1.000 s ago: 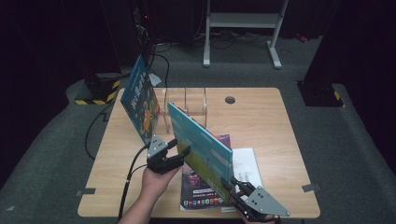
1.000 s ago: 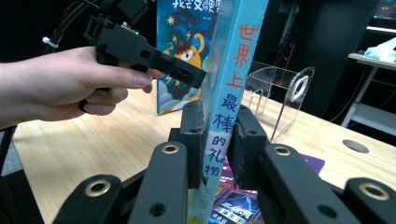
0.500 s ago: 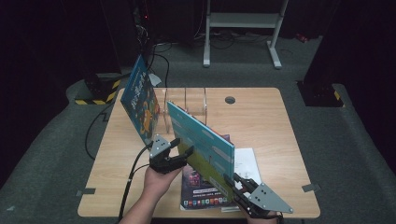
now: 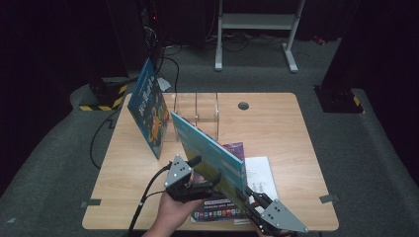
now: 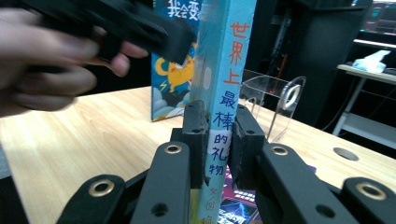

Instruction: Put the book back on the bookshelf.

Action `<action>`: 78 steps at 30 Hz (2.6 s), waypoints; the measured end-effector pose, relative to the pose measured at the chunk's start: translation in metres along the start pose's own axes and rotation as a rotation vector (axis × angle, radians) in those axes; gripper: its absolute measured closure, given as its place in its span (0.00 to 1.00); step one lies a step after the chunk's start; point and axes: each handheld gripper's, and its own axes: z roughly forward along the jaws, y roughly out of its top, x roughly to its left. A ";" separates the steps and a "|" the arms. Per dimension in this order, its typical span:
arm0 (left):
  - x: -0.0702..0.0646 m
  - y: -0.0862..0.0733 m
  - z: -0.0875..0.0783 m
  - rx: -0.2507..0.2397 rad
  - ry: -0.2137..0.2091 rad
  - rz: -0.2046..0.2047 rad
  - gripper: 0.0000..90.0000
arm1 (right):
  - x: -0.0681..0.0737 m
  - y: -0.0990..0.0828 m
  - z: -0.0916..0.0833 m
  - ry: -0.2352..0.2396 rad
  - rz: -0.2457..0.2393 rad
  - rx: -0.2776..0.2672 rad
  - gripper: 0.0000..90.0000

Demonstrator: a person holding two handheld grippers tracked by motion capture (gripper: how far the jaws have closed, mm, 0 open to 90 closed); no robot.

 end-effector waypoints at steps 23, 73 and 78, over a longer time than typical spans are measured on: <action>-0.035 0.016 0.003 -0.033 -0.014 0.068 0.17 | 0.001 -0.015 -0.001 0.029 0.024 0.037 0.86; -0.062 0.005 0.014 -0.069 0.101 0.033 0.01 | 0.007 -0.017 -0.002 0.031 -0.018 0.025 0.85; -0.063 0.003 0.012 -0.094 0.156 0.020 0.01 | 0.010 -0.016 -0.001 0.045 -0.028 0.017 0.85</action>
